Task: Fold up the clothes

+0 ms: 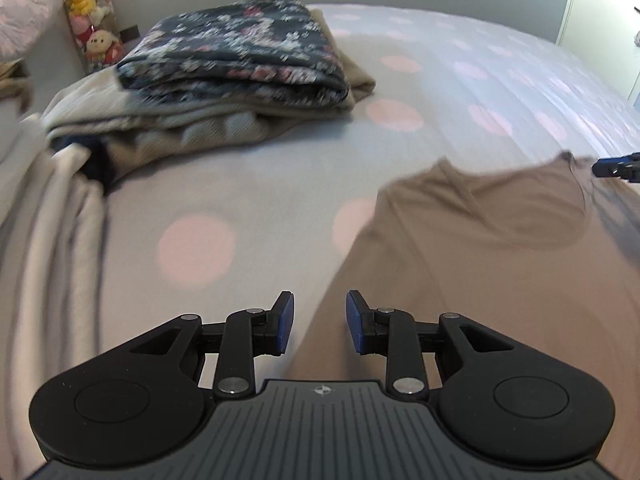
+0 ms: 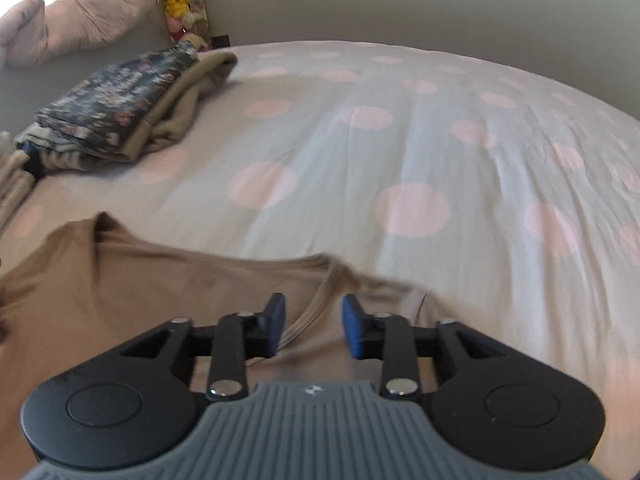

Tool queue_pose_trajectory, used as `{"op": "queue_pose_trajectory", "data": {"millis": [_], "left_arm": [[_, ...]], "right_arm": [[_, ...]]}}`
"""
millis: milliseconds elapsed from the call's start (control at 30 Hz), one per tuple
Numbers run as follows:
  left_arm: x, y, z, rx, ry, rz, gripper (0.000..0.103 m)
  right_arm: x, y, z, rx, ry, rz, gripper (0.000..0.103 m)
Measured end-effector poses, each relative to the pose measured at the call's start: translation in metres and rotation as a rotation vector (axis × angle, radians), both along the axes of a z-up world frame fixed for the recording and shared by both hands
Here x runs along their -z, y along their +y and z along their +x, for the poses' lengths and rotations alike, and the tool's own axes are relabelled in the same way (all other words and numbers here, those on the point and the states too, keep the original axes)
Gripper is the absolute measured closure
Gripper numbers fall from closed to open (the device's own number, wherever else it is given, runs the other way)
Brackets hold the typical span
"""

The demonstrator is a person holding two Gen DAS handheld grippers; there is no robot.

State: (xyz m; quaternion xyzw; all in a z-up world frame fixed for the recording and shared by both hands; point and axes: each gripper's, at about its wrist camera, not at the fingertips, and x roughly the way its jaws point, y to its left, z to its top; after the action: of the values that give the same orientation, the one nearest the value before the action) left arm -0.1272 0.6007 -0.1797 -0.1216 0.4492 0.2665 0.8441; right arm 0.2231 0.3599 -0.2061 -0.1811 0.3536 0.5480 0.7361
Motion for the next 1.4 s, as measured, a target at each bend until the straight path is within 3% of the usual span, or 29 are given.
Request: {"op": "queue_pose_trajectory", "data": {"millis": [200, 367, 467, 567, 733, 833, 967, 1100, 1267, 1400], "left_arm": [[-0.016, -0.028, -0.053, 0.010, 0.087, -0.015, 0.075], [-0.021, -0.043, -0.097, -0.045, 0.188, -0.070, 0.075], [-0.014, -0.048, -0.122, -0.103, 0.250, -0.129, 0.066], [0.001, -0.053, -0.143, -0.169, 0.293, -0.193, 0.062], [0.025, -0.061, -0.162, -0.235, 0.331, -0.289, 0.062], [0.033, -0.064, -0.167, -0.264, 0.330, -0.322, 0.061], [0.035, -0.070, -0.169, -0.281, 0.313, -0.306, 0.063], [0.028, -0.072, -0.175, -0.301, 0.266, -0.313, 0.098], [-0.013, -0.071, -0.181, -0.304, 0.182, -0.262, 0.103], [-0.065, -0.068, -0.182, -0.290, 0.108, -0.202, 0.103]], "right_arm": [[-0.001, -0.067, -0.070, -0.014, 0.134, 0.003, 0.063], [0.011, -0.122, -0.126, 0.026, 0.250, 0.019, 0.057], [0.015, -0.146, -0.151, 0.068, 0.299, 0.029, 0.053], [0.014, -0.160, -0.173, 0.069, 0.271, 0.048, 0.044], [0.013, -0.169, -0.197, 0.053, 0.129, 0.038, 0.041], [0.007, -0.171, -0.199, 0.064, 0.079, 0.073, 0.032], [0.006, -0.174, -0.202, 0.054, 0.058, 0.084, 0.031], [0.005, -0.176, -0.203, 0.064, 0.055, 0.087, 0.031], [0.004, -0.178, -0.203, 0.066, 0.059, 0.097, 0.031], [0.005, -0.177, -0.203, 0.062, 0.062, 0.091, 0.031]]}}
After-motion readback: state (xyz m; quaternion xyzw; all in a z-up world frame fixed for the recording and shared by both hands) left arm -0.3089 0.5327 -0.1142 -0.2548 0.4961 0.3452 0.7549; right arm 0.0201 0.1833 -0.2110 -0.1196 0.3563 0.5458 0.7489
